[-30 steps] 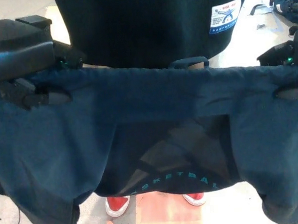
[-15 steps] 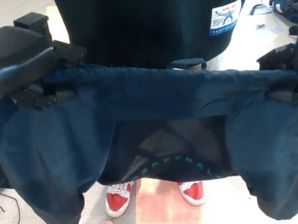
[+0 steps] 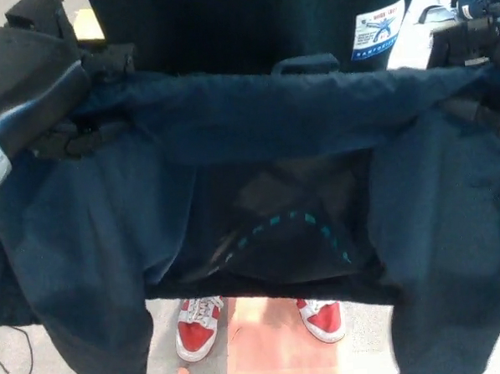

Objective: A person hands a coat to the robot and the robot grabs it with both hands and holds it while the person wears the coat.

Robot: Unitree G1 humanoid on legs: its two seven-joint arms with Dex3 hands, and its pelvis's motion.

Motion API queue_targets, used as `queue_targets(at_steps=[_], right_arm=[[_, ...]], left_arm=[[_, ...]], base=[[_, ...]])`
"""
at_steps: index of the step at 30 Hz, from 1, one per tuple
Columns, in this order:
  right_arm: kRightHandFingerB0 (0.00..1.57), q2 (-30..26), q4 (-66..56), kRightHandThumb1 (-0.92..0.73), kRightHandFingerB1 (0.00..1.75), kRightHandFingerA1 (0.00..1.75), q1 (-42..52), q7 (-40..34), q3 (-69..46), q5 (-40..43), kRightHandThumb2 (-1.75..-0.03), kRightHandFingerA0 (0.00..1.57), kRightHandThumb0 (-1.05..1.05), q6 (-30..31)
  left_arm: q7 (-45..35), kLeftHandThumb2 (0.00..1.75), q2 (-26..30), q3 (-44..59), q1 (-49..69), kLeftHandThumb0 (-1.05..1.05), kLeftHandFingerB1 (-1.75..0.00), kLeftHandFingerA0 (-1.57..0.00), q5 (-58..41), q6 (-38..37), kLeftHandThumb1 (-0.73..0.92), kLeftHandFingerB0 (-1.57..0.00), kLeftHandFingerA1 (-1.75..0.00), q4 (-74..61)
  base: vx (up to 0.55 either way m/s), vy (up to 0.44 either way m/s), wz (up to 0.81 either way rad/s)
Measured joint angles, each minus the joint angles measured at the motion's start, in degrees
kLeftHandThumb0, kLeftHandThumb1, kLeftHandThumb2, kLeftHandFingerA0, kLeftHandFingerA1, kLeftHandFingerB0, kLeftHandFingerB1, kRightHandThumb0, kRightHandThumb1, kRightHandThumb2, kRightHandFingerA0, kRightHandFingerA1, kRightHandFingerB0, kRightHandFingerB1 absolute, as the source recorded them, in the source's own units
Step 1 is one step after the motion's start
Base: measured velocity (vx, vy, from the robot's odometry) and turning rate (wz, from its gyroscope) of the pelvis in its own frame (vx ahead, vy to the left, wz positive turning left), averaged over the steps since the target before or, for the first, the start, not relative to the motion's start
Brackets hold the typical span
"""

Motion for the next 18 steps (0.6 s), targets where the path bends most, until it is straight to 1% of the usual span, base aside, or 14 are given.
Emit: queue_targets(at_steps=[1, 4, 5, 6, 7, 9, 10, 13, 14, 17, 18], right_arm=[[0.82, 0.7, 0.4, -0.91, 1.62, 1.75, -0.7, -0.7, -0.4, -0.2, -0.67, 0.96, -0.40, 0.1], [0.83, 2.2, 1.2, -0.90, 1.62, 1.75, -2.5, -2.3, -1.4, -0.8, -0.67, 0.97, -0.40, 0.3], [0.71, 2.7, 1.4, -0.91, 1.75, 1.75, -3.2, -2.8, -1.7, -0.9, -0.67, 0.96, -0.39, 0.4], [0.71, 3.0, 1.6, -0.91, 1.75, 1.75, -3.8, -3.1, -1.8, -1.0, -0.67, 0.96, -0.39, 0.5], [0.71, 3.3, 1.9, -0.88, 1.69, 1.75, -4.7, -3.6, -2.0, -1.1, -0.67, 0.91, -0.40, 0.6], [0.70, 3.9, 2.8, -0.88, 1.68, 1.75, -6.7, -4.2, -2.3, -1.3, -0.66, 0.90, -0.40, 0.8], [0.68, 4.3, 3.8, -0.85, 1.58, 1.75, -8.8, -4.8, -2.6, -1.5, -0.66, 0.89, -0.39, 0.9], [0.65, 4.9, 6.8, -0.85, 1.59, 1.75, -13.7, -6.1, -3.0, -1.9, -0.65, 0.86, -0.39, 1.0], [0.77, 5.0, 7.6, -0.84, 1.60, 1.75, -14.9, -6.4, -3.0, -2.0, -0.66, 0.92, -0.39, 1.0], [0.74, 5.2, 12.4, -0.84, 1.64, 1.75, -21.5, -7.8, -3.0, -2.6, -0.66, 0.92, -0.40, 0.9], [0.73, 5.2, 13.7, -0.85, 1.67, 1.75, -23.1, -8.1, -2.9, -2.8, -0.66, 0.96, -0.41, 0.8]], left_arm=[[0.9, 0.65, -0.5, 0.3, -0.3, -0.35, -1.71, -0.92, 0.4, 0.0, 0.88, -0.60, -1.75, 0.3], [3.4, 0.64, -1.6, 0.8, -1.8, -0.35, -1.70, -0.92, 1.1, 0.0, 0.87, -0.59, -1.75, 1.6], [4.1, 0.66, -2.0, 1.0, -2.4, -0.35, -1.74, -0.93, 1.3, 0.0, 0.91, -0.61, -1.75, 2.1], [4.7, 0.66, -2.2, 1.2, -2.9, -0.35, -1.74, -0.93, 1.5, 0.0, 0.91, -0.61, -1.75, 2.4], [5.5, 0.66, -2.5, 1.4, -3.8, -0.36, -1.70, -0.94, 1.9, 0.0, 0.89, -0.67, -1.75, 3.2], [6.7, 0.67, -2.9, 1.5, -5.4, -0.36, -1.68, -0.94, 2.3, 0.0, 0.90, -0.68, -1.75, 4.3], [7.6, 0.67, -3.3, 1.6, -7.2, -0.35, -1.61, -0.92, 2.7, 0.0, 0.90, -0.70, -1.75, 5.4], [9.5, 0.67, -4.2, 1.8, -11.7, -0.35, -1.60, -0.93, 3.3, 0.0, 0.88, -0.72, -1.75, 8.3], [9.8, 0.66, -4.4, 1.8, -12.7, -0.36, -1.62, -0.93, 3.4, -0.1, 0.87, -0.71, -1.75, 8.9], [11.7, 0.66, -5.1, 1.8, -18.8, -0.36, -1.60, -0.94, 3.9, -0.3, 0.86, -0.72, -1.75, 12.7], [12.1, 0.65, -5.3, 1.8, -20.4, -0.35, -1.61, -0.95, 4.1, -0.3, 0.84, -0.74, -1.74, 13.7]], base=[[0.00, 0.000, 0.00], [0.00, 0.000, 0.00], [0.00, 0.000, 0.00], [0.00, 0.000, 0.00], [0.00, 0.000, 0.00], [0.00, 0.000, 0.00], [0.00, 0.000, 0.00], [0.00, 0.000, 0.00], [0.00, 0.000, 0.00], [0.00, 0.000, 0.00], [0.00, 0.000, 0.00]])
